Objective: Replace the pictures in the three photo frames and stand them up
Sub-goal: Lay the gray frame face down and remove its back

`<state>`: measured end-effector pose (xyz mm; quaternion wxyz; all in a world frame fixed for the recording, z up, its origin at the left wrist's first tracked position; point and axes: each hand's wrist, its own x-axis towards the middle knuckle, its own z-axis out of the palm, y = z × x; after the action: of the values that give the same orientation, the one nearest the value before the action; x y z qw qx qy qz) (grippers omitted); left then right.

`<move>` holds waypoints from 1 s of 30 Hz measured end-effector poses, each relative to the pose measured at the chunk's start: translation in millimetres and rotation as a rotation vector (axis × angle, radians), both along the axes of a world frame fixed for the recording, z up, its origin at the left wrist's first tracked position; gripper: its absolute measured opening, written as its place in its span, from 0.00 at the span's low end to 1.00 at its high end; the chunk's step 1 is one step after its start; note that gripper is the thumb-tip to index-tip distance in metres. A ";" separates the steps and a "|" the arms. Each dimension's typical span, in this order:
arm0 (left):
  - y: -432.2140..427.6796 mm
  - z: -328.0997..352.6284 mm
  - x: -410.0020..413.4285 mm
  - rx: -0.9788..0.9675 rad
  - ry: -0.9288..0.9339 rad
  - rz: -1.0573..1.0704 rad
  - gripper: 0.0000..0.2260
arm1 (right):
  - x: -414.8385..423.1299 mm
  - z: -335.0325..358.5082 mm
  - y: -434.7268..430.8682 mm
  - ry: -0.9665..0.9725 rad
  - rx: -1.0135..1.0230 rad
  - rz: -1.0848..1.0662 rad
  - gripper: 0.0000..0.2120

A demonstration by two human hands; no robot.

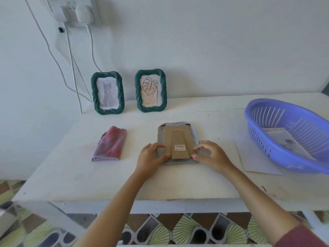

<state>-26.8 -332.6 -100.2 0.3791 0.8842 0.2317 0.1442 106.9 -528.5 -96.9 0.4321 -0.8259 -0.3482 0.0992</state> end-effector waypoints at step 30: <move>-4.8 6.7 -8.1 -0.096 0.058 -0.128 0.07 | -22.2 -2.6 -17.9 -0.177 0.030 0.037 0.04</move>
<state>-34.9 -337.4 -93.5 0.4227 0.8818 0.1922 0.0828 84.7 -546.4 -99.5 0.4100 -0.8183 -0.4018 0.0286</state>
